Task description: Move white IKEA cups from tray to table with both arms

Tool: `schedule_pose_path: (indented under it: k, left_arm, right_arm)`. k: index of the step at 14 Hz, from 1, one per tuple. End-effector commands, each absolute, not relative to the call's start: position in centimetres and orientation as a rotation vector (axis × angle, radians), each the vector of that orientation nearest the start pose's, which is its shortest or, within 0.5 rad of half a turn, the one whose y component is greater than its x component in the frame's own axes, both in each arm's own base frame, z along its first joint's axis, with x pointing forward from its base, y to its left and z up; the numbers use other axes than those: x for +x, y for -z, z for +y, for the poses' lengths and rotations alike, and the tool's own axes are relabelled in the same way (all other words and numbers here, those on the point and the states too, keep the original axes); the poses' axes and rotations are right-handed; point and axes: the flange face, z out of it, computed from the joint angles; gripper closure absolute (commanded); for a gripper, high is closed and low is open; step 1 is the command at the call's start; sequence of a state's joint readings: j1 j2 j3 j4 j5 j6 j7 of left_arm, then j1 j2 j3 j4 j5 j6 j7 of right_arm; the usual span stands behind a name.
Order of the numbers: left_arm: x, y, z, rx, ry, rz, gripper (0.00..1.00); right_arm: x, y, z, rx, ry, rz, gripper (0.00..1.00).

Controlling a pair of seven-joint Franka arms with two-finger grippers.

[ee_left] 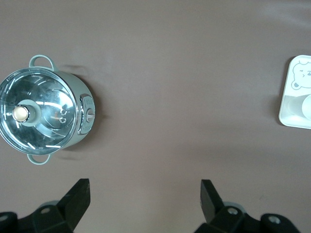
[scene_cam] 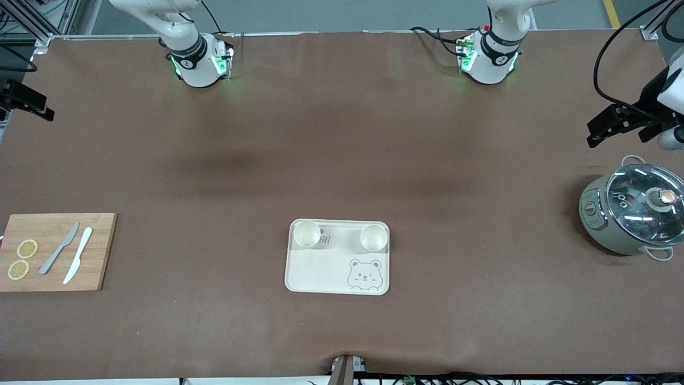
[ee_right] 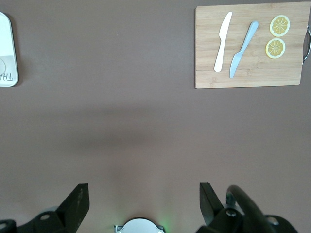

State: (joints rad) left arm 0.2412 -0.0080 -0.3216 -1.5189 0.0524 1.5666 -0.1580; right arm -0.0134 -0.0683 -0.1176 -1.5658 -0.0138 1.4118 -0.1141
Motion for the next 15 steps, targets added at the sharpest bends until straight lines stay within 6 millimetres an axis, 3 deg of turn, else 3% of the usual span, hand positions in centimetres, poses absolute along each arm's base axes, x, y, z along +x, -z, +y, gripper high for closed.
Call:
schedule_pose_path:
  k: [1, 4, 6, 10, 12, 14, 15]
  left_arm:
    - [54.9, -65.9, -3.8, -3.095, 0.107, -0.11, 0.0]
    - [55.0, -65.9, -3.7, -3.096, 0.107, -0.112, 0.0]
    - [56.1, -64.2, -3.5, -3.105, 0.061, -0.109, 0.0]
    - [58.5, -60.2, -4.9, -3.131, -0.006, -0.085, 0.0]
    - [59.5, -59.2, -7.5, -3.149, 0.036, -0.081, 0.0]
    - [60.9, -56.7, -9.3, -3.158, 0.03, -0.119, 0.0]
    - [61.5, -55.1, -11.3, -3.168, 0.01, -0.134, 0.0]
  right_arm:
    - [50.8, -65.5, -7.4, -3.122, -0.128, 0.033, 0.0]
    - [50.8, -65.6, -7.4, -3.122, -0.123, 0.031, 0.0]
    - [50.8, -65.7, -7.3, -3.123, -0.121, 0.028, 0.0]
    - [50.9, -65.7, -7.3, -3.123, -0.121, 0.026, 0.0]
    - [51.3, -66.0, -6.9, -3.128, -0.107, 0.01, 0.0]
    - [51.5, -66.0, -6.9, -3.13, -0.11, 0.005, 0.0]
    - [51.6, -65.8, -7.0, -3.129, -0.115, 0.008, 0.0]
